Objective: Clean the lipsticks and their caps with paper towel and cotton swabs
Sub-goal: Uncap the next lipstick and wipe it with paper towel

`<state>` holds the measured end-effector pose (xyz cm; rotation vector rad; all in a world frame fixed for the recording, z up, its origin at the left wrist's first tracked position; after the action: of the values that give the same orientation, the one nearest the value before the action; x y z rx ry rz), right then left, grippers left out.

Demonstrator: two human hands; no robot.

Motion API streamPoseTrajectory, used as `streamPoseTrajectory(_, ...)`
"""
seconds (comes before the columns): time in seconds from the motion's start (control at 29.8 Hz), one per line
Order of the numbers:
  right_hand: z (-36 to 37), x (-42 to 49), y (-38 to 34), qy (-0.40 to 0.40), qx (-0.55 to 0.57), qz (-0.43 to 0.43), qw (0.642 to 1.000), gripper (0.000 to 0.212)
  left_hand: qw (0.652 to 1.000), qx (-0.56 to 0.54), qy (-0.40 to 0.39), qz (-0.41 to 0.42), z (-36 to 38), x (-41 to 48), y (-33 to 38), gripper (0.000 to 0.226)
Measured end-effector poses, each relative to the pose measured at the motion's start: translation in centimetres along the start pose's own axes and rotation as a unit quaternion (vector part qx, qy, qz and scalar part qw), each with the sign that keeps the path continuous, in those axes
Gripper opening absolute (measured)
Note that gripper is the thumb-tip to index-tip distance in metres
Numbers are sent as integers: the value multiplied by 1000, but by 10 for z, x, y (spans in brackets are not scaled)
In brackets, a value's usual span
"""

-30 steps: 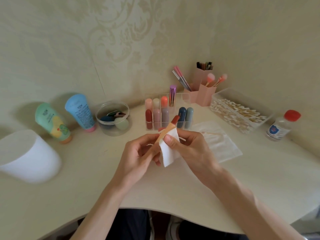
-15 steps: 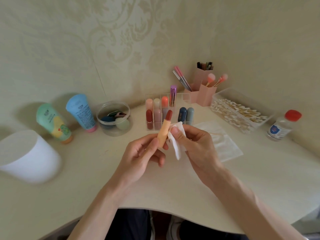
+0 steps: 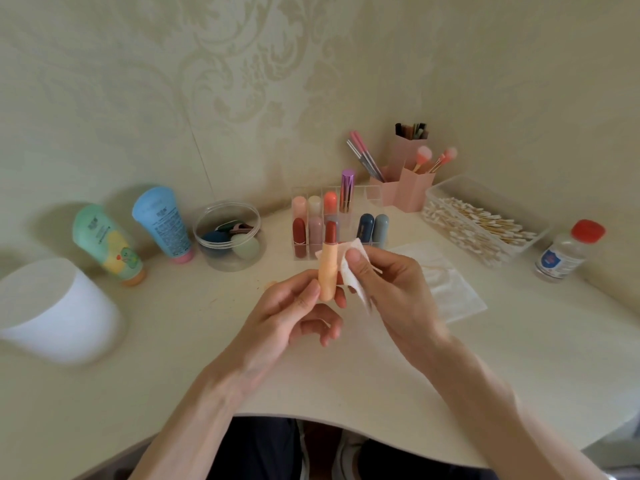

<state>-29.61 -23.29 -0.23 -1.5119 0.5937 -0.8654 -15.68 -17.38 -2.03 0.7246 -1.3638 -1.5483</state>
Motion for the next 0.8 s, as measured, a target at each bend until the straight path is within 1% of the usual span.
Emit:
streamPoseTrajectory(0.07, -8, -2, 0, 59, -10, -3, 998, 22, 1000, -4, 2, 1, 0, 0, 0, 35)
streamPoseTrajectory(0.13, -15, -2, 1, 87, 18, 9, 996, 22, 1000, -12, 10, 3, -1, 0, 0, 36)
streamPoseTrajectory(0.2, -17, -1, 1, 74, 60, 18, 995, 26, 1000, -19, 22, 6, -4, 0, 1, 34)
streamPoseTrajectory(0.27, -14, 1, -2, 26, 77, 21, 996, 28, 999, -19, 34, 5, -6, -1, 1, 32)
streamPoseTrajectory(0.3, -10, 2, -4, 1, 75, 18, 997, 26, 999, -16, 36, 3, -7, 0, 0, 32)
streamPoseTrajectory(0.34, -7, 2, -5, -11, 65, 9, 998, 21, 999, -9, 34, 1, -6, 0, 0, 34)
streamPoseTrajectory(0.4, -7, 2, -9, 17, 21, -25, 999, 12, 999, 16, 28, -6, -3, 1, -1, 35)
streamPoseTrajectory(0.47, -7, 0, -14, 56, -40, -71, 995, 11, 999, 43, 24, -9, 0, 1, 1, 31)
streamPoseTrajectory(0.54, -7, -2, -17, 74, -81, -98, 989, 10, 998, 63, 25, -11, 1, 1, 2, 29)
streamPoseTrajectory(0.64, -9, -1, -13, 86, -117, -86, 986, 8, 996, 83, 33, -10, 0, 1, 3, 30)
streamPoseTrajectory(0.7, -6, -1, -10, 71, -131, -80, 986, 8, 995, 86, 41, -11, -1, 1, 3, 30)
streamPoseTrajectory(0.8, 2, 0, -9, 23, -139, -63, 988, 23, 996, 68, 55, -10, -3, 1, 3, 30)
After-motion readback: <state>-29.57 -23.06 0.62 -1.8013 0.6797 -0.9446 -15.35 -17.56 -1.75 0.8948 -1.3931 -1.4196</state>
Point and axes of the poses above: each hand's wrist, its own x-axis towards the middle knuckle, its own z-axis out of the palm, y = z × x, the point moved 7 cm from there along x, towards the middle knuckle, and after that the axes turned 15 degrees about -y, right-handed, at the moved point
